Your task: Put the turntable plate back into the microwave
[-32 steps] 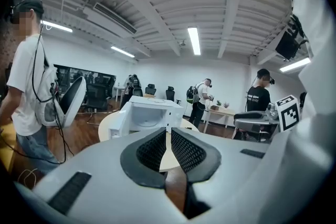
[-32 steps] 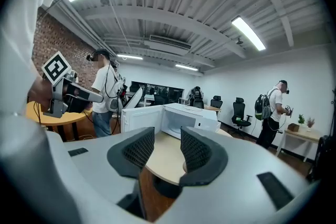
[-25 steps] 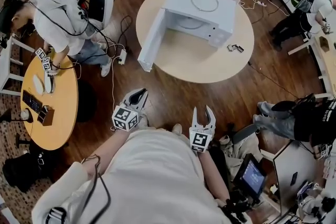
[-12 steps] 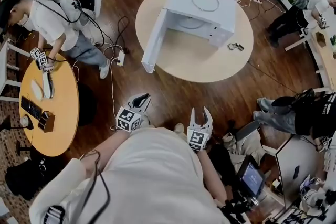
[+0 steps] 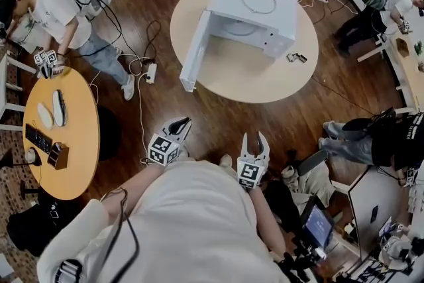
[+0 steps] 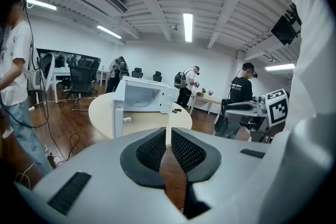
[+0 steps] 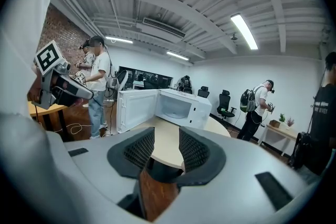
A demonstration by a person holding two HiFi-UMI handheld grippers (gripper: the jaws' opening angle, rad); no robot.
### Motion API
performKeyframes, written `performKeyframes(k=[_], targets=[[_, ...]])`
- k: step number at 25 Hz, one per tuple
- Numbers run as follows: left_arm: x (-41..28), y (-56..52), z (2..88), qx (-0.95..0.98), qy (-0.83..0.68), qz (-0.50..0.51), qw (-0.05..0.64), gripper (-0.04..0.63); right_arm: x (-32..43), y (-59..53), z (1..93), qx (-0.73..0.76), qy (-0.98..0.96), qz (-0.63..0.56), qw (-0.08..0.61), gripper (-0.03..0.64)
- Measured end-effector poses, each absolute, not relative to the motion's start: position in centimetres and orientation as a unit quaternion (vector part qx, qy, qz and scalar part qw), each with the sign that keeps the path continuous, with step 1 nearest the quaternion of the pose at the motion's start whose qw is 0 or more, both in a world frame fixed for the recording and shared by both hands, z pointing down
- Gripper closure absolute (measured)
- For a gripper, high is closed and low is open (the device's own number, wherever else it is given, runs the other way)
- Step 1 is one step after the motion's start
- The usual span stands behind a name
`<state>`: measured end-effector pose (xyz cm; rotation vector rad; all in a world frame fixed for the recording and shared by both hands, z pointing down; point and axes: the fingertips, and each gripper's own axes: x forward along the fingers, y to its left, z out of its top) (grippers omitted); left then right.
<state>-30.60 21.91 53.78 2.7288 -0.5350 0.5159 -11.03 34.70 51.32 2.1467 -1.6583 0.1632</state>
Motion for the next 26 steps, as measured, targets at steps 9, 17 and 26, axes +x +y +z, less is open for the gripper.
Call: performKeyframes(k=[9,17,26], targets=[[-31.1,22.2,53.6,0.952,-0.189,0.182,0.157,0.56,-11.9,35.0,51.8,0.758,-0.599,0.052,0.253,0.526],[-31.4,22.8,53.3,0.953,-0.191,0.174,0.159,0.56,-11.9,35.4,51.7,0.762,-0.598,0.059,0.244,0.526],[-31.8,22.9,53.2,0.95,-0.201,0.176,0.16,0.56,-11.6,35.4,50.8,0.762,-0.602,0.058,0.233,0.526]])
